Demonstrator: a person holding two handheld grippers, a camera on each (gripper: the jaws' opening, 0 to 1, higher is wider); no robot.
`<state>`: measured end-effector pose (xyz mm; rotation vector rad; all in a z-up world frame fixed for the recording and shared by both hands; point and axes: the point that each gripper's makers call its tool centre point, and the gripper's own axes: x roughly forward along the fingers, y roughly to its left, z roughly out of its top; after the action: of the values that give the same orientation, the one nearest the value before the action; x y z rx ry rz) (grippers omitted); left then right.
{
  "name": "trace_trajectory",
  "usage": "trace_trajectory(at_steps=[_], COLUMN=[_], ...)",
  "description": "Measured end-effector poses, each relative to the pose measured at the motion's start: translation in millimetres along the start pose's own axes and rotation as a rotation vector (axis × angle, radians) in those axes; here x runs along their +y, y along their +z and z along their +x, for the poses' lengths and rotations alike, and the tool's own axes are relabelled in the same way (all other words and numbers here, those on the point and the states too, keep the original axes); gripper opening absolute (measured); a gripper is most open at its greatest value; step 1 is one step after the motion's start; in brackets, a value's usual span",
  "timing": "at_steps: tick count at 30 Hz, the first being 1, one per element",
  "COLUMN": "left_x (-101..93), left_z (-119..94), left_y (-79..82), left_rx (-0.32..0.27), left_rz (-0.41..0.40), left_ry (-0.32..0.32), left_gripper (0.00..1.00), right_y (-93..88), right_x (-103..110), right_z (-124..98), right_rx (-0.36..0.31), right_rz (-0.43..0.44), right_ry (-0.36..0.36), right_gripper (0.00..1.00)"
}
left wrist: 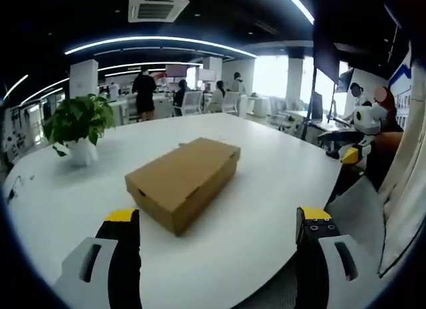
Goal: Operate the shoe box by opening the lid, removing the specified soft item, and placing it in the target area until the item is outside and the box remains undamaged.
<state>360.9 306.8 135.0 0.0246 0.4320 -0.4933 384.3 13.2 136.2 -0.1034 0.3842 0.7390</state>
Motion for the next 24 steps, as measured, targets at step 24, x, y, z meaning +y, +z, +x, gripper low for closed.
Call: trace_trajectory(at_steps=[24], left_x=[-1.7], left_z=[3.5], left_y=[1.8], left_rx=[0.007], left_rz=[0.025], left_ry=[-0.002], left_gripper=[1.0], right_y=[1.6], right_x=[-3.5], right_z=[-0.5], right_rx=[0.009], right_rz=[-0.017], right_ry=[0.011], right_gripper=[0.96])
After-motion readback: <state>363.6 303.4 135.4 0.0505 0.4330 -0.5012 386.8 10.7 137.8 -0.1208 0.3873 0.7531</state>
